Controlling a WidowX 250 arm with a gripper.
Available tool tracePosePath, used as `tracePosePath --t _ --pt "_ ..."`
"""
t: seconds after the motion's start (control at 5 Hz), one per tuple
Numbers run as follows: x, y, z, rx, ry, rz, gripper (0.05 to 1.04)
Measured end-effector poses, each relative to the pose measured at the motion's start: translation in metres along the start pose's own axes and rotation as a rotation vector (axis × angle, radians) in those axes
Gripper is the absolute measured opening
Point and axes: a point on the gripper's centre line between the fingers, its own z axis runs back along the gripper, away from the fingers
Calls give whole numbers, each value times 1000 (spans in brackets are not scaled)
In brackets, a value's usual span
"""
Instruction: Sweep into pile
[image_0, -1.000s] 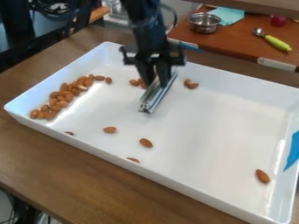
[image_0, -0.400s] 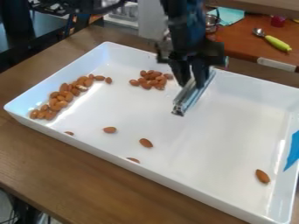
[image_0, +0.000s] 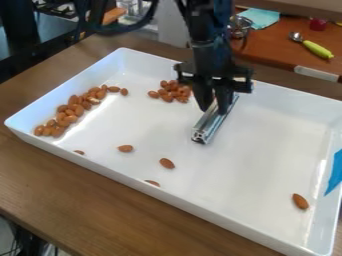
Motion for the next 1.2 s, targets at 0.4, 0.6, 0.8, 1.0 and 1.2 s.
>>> tracePosePath --t 0.4,0.6,0.8,1.0,1.2 --pt "3 19 -3 14 -2 43 319" --pt "3 37 -1 4 8 85 319" --pt "7 52 1 5 -16 105 319" --pt "7 76 4 11 -22 149 319" --pt "7 87 5 25 -35 166 319"
